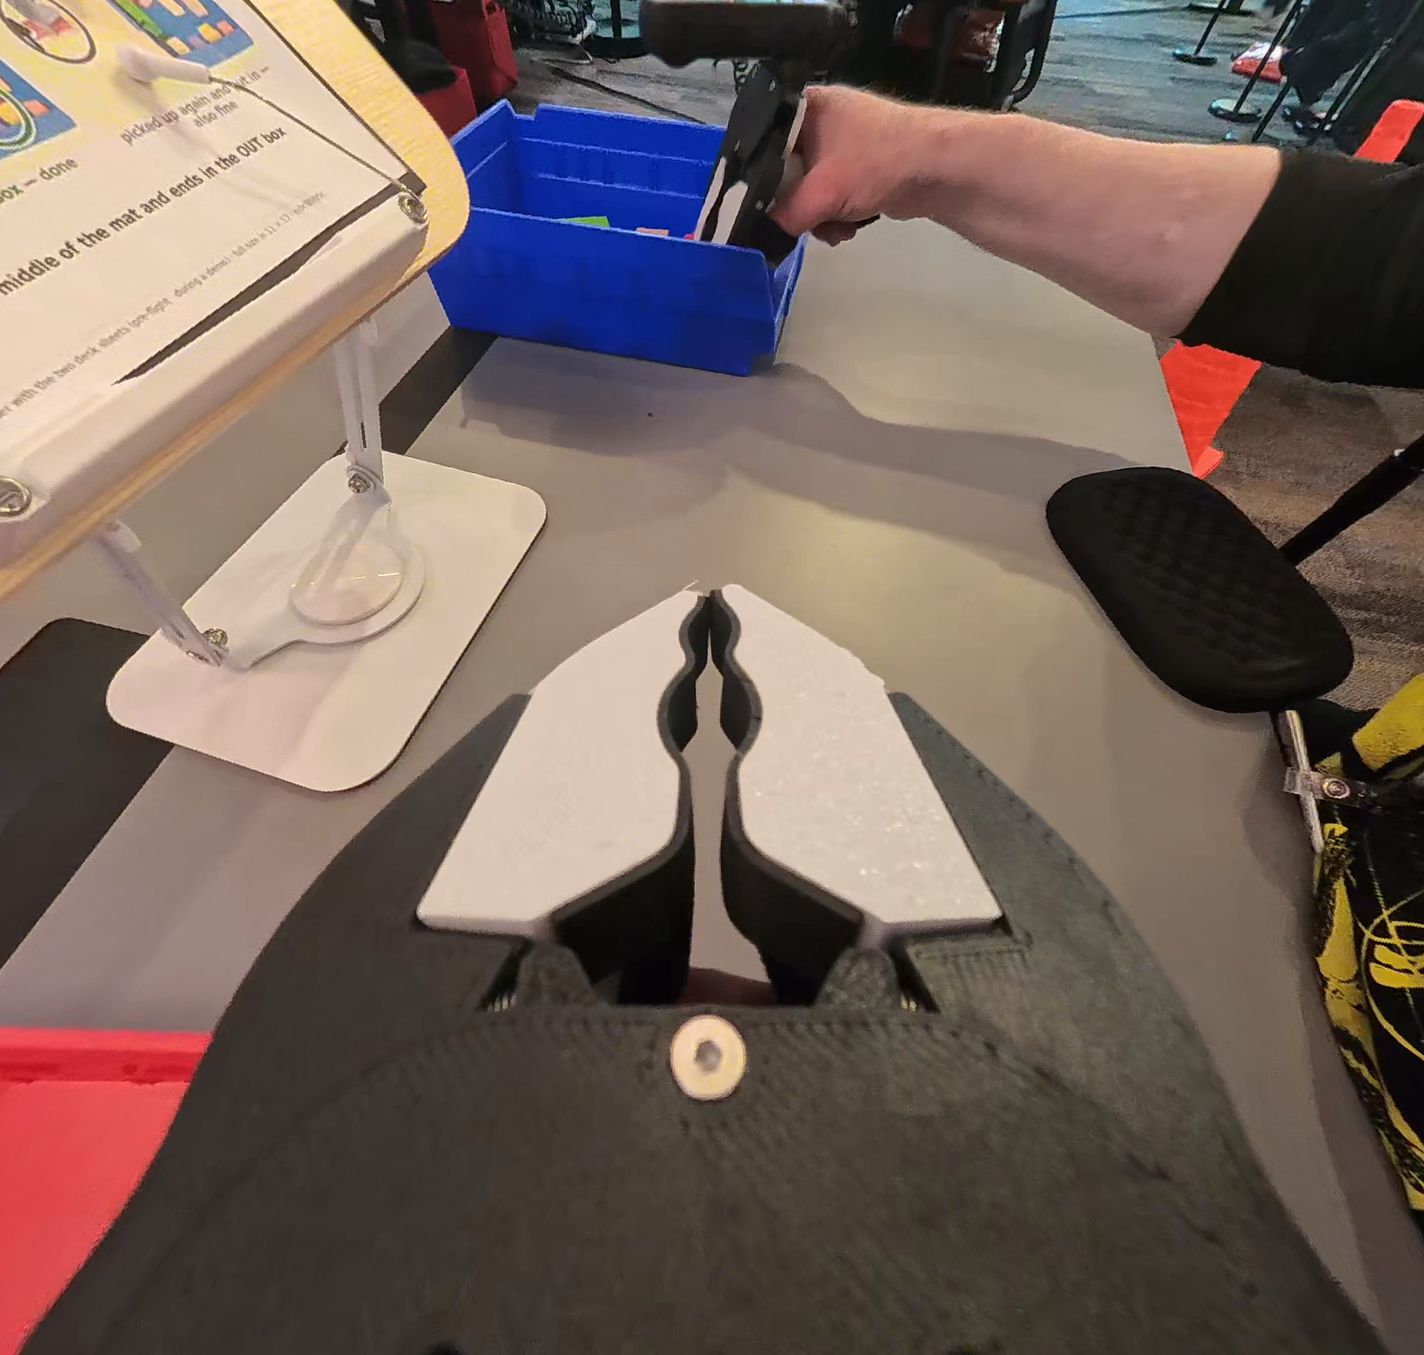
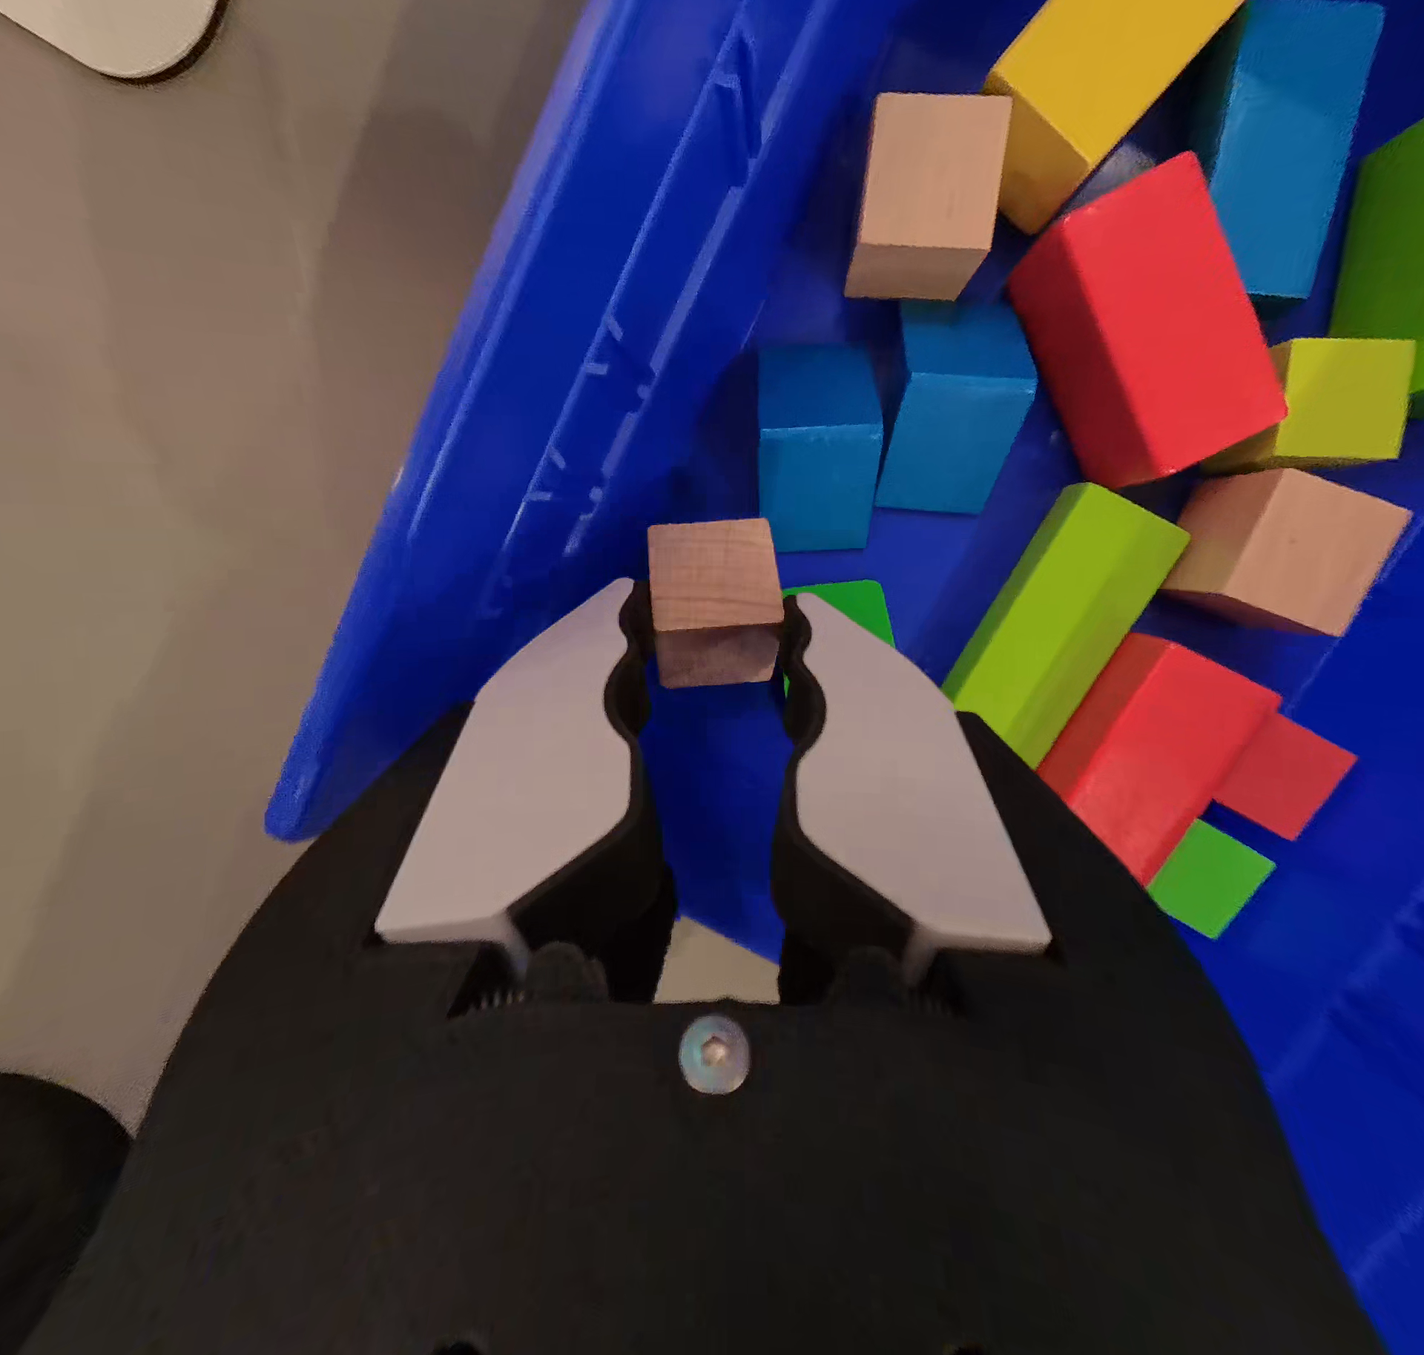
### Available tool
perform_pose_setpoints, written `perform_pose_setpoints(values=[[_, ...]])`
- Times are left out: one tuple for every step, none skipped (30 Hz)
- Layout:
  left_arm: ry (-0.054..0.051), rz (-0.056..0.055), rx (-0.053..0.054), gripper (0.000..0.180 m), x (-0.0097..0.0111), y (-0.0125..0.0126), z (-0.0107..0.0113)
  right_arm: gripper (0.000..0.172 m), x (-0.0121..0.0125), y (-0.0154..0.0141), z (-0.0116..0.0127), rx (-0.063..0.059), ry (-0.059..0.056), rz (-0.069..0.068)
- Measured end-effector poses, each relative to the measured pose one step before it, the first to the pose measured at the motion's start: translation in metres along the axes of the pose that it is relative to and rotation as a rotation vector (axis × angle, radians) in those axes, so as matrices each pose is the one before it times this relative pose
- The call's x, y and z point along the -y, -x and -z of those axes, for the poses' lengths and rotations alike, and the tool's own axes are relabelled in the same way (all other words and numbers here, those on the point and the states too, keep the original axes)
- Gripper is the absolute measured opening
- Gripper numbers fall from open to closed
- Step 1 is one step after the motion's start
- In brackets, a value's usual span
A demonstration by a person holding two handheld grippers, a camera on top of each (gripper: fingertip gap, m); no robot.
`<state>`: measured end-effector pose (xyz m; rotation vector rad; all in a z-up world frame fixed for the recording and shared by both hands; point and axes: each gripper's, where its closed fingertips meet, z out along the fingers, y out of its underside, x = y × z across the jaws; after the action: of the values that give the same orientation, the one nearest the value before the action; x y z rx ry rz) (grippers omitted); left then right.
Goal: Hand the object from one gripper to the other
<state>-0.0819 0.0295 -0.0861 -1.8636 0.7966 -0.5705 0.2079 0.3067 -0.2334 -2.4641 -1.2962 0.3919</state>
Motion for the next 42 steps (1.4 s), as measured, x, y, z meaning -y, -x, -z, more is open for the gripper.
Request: perform_pose_setpoints(values=[[0.0012, 0.0014, 0.0028, 0.000, -0.00126, 0.00086, -0.00006, 0.031, 0.00010, -0.00113, -0.00373, -0.0019, 0.0063, -0.0002], [0.0023, 0.0021, 0.0017, 0.000, -0.00139, 0.00073, -0.00004, 0.031, 0.00160, -0.00097, -0.00261, -0.0040, -0.0045, 0.0031], [0.0013, 0.0035, -0.0005, 0.000, -0.00112, 0.00034, 0.00009, 0.031, 0.00217, -0.00021, -0.00099, 0.0027, -0.0075, -0.0040], [0.0002, 0.0032, -0.0017, 0.000, -0.00094, 0.00019, 0.00018, 0.031, -0.00008, -0.00047, -0.00022, 0.0017, 0.0079, -0.0033], [-0.0019, 0.0004, 0.0006, 0.000, -0.00050, 0.00019, 0.00032, 0.031, -0.00053, -0.00052, 0.00023, -0.0022, 0.0067, 0.0020], [0.0016, -0.0007, 0.0015, 0.000, -0.00083, 0.00031, 0.00054, 0.031, -0.00135, -0.00005, 0.00054, 0.0009, 0.0089, -0.0025], [0.0019, -0.0012, 0.0031, 0.000, -0.00078, 0.00056, 0.00060, 0.031, -0.00226, 0.00011, 0.00067, 0.0029, 0.0112, -0.0049], [0.0006, 0.0002, 0.0027, 0.000, -0.00079, 0.00046, 0.00067, 0.031, -0.00224, -0.00009, 0.00096, 0.0021, 0.0103, -0.0037], [0.0016, 0.0018, 0.0011, 0.000, -0.00100, 0.00043, 0.00070, 0.031, -0.00232, -0.00057, 0.00088, -0.0010, 0.0109, -0.0009], [0.0005, 0.0013, 0.0007, 0.000, -0.00086, 0.00028, 0.00062, 0.031, -0.00315, -0.00044, 0.00064, -0.0003, 0.0195, -0.0019], [0.0017, 0.0009, 0.0012, 0.000, -0.00096, 0.00052, 0.00058, 0.031, -0.00398, -0.00008, 0.00052, 0.0007, 0.0285, -0.0024], [0.0042, 0.0007, 0.0024, 0.000, -0.00110, 0.00076, 0.00061, 0.031, -0.00387, -0.00022, 0.00019, 0.0007, 0.0287, -0.0024], [0.0022, 0.0000, 0.0045, 0.000, -0.00075, 0.00099, 0.00074, 0.031, -0.00242, -0.00008, -0.00003, 0.0028, 0.0216, -0.0050], [-0.0007, 0.0012, 0.0027, 0.000, -0.00030, 0.00067, 0.00086, 0.030, -0.00081, -0.00012, 0.00038, 0.0020, 0.0139, -0.0031], [0.0002, 0.0031, 0.0016, 0.000, -0.00037, 0.00039, 0.00080, 0.030, -0.00087, -0.00032, 0.00018, 0.0001, 0.0161, -0.0030], [0.0017, 0.0008, 0.0049, 0.000, -0.00042, 0.00062, 0.00104, 0.030, -0.00073, -0.00011, 0.00013, 0.0001, 0.0177, -0.0057], [0.0027, -0.0014, 0.0093, 0.000, -0.00053, 0.00107, 0.00128, 0.030, -0.00075, -0.00004, 0.00014, 0.0007, 0.0215, -0.0059], [0.0065, -0.0006, 0.0107, 0.000, -0.00102, 0.00135, 0.00156, 0.030, -0.00120, -0.00001, 0.00018, -0.0007, 0.0289, -0.0037], [0.0082, 0.0008, 0.0107, 0.000, -0.00117, 0.00160, 0.00179, 0.030, -0.00143, -0.00014, 0.00007, -0.0025, 0.0326, -0.0014], [0.0067, 0.0012, 0.0097, 0.000, -0.00109, 0.00161, 0.00211, 0.030, -0.00142, 0.00054, -0.00025, 0.0006, 0.0317, 0.0017], [0.0039, 0.0022, 0.0130, 0.000, -0.00056, 0.00212, 0.00246, 0.031, -0.00175, 0.00135, -0.00076, 0.0059, 0.0329, 0.0021], [0.0018, 0.0010, 0.0136, 0.001, -0.00032, 0.00211, 0.00237, 0.033, -0.00122, 0.00068, -0.00077, 0.0019, 0.0276, 0.0050], [0.0024, -0.0003, 0.0100, 0.002, -0.00047, 0.00169, 0.00230, 0.033, -0.00037, -0.00002, -0.00010, -0.0049, 0.0186, 0.0084], [-0.0001, -0.0006, 0.0122, 0.002, -0.00012, 0.00188, 0.00229, 0.033, -0.00093, 0.00022, -0.00015, -0.0034, 0.0197, 0.0064], [-0.0016, 0.0001, 0.0125, 0.002, -0.00003, 0.00184, 0.00238, 0.033, -0.00104, 0.00019, -0.00003, -0.0008, 0.0173, 0.0040], [0.0027, 0.0013, 0.0123, 0.002, -0.00072, 0.00189, 0.00228, 0.036, -0.00033, -0.00016, 0.00072, -0.0025, 0.0062, 0.0010], [0.0074, 0.0000, 0.0162, 0.002, -0.00124, 0.00242, 0.00244, 0.040, -0.00005, -0.00106, 0.00198, -0.0063, -0.0053, -0.0035], [0.0046, -0.0023, 0.0233, 0.003, -0.00072, 0.00327, 0.00325, 0.045, -0.00078, -0.00094, 0.00363, -0.0064, -0.0129, -0.0022], [-0.0029, 0.0002, 0.0302, 0.005, 0.00054, 0.00458, 0.00474, 0.048, -0.00068, -0.00004, 0.00589, -0.0021, -0.0279, 0.0017], [-0.0035, 0.0045, 0.0329, 0.007, 0.00056, 0.00577, 0.00601, 0.050, -0.00007, 0.00021, 0.00862, -0.0001, -0.0473, -0.0009], [0.0013, 0.0067, 0.0414, 0.013, -0.00012, 0.00806, 0.00702, 0.053, 0.00029, -0.00068, 0.01136, -0.0041, -0.0635, -0.0076], [0.0060, 0.0070, 0.0586, 0.023, -0.00128, 0.01161, 0.00807, 0.053, -0.00035, -0.00211, 0.01351, -0.0066, -0.0709, -0.0146], [0.0063, 0.0069, 0.0637, 0.030, -0.00244, 0.01340, 0.00878, 0.053, -0.00119, -0.00494, 0.01468, -0.0190, -0.0720, -0.0173], [0.0076, 0.0071, 0.0652, 0.037, -0.00384, 0.01473, 0.00877, 0.053, -0.00188, -0.01052, 0.01490, -0.0471, -0.0719, -0.0184], [0.0146, 0.0042, 0.0796, 0.048, -0.00625, 0.01772, 0.00821, 0.055, -0.00298, -0.01483, 0.01388, -0.0624, -0.0659, -0.0236], [0.0253, 0.0017, 0.0893, 0.059, -0.00936, 0.01977, 0.00701, 0.056, -0.00438, -0.01579, 0.01063, -0.0529, -0.0549, -0.0298], [0.0201, 0.0103, 0.0674, 0.068, -0.01042, 0.01712, 0.00526, 0.060, -0.00556, -0.01560, 0.00658, -0.0386, -0.0429, -0.0334], [0.0114, 0.0302, 0.0479, 0.073, -0.01110, 0.01516, 0.00364, 0.066, -0.00610, -0.01588, 0.00290, -0.0343, -0.0328, -0.0372], [0.0211, 0.0458, 0.0479, 0.077, -0.01395, 0.01626, 0.00180, 0.071, -0.00672, -0.01437, 0.00004, -0.0277, -0.0213, -0.0407], [0.0347, 0.0505, 0.0438, 0.083, -0.01636, 0.01632, -0.00059, 0.070, -0.00693, -0.00977, -0.00217, -0.0082, -0.0100, -0.0360], [0.0342, 0.0590, 0.0204, 0.088, -0.01608, 0.01276, -0.00295, 0.068, -0.00617, -0.00664, -0.00441, 0.0008, -0.0070, -0.0253], [0.0267, 0.0682, -0.0068, 0.089, -0.01465, 0.00815, -0.00442, 0.068, -0.00627, -0.00628, -0.00600, -0.0067, 0.0010, -0.0157]])
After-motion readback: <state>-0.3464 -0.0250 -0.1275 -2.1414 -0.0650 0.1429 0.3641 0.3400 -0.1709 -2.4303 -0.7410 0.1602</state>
